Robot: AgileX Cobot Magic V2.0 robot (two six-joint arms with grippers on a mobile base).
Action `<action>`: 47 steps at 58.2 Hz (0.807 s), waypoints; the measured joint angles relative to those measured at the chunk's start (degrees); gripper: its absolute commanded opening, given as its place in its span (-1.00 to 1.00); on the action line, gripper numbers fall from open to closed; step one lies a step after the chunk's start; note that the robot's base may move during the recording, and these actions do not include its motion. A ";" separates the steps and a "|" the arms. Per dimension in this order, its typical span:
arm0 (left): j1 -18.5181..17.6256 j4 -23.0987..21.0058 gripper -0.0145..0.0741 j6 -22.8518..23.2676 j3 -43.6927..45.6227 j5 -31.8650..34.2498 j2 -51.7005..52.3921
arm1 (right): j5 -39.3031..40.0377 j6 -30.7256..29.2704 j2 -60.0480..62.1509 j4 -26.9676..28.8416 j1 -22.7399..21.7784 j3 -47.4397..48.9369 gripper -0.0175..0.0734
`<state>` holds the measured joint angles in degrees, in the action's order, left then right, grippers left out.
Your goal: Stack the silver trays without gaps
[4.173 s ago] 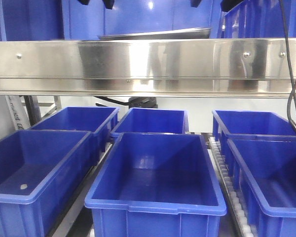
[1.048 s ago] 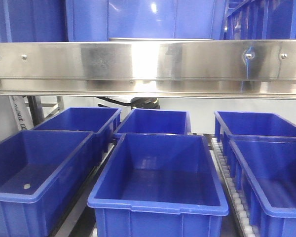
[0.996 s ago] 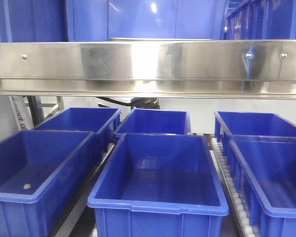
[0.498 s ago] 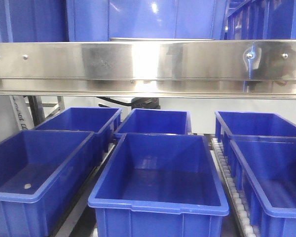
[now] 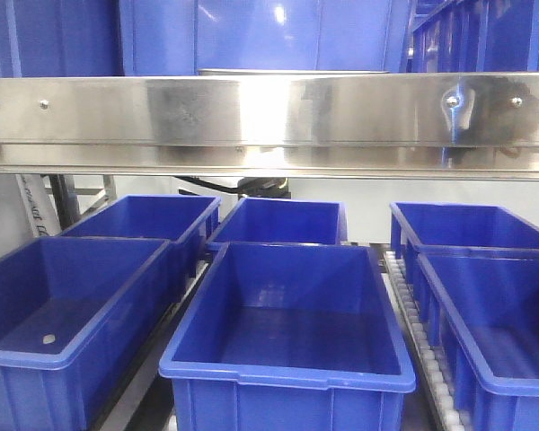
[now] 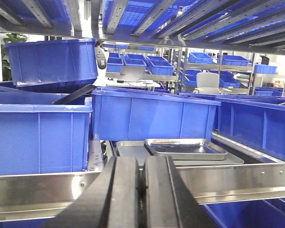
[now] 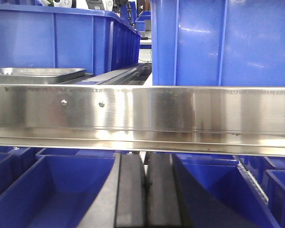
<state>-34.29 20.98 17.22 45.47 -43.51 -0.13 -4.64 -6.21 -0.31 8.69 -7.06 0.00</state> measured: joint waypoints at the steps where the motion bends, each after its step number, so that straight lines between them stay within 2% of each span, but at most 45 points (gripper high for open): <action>1: 0.00 0.00 -0.70 0.00 0.00 0.00 0.00 | 0.00 0.00 0.00 0.00 0.00 0.00 -0.79; 47: 0.00 0.00 -0.70 0.00 0.00 0.00 0.00 | 2.32 1.18 0.00 -1.60 0.00 0.00 -0.79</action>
<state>-34.29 20.98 17.22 45.47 -43.51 -0.13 -2.31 -5.03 -0.31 7.10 -7.06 0.00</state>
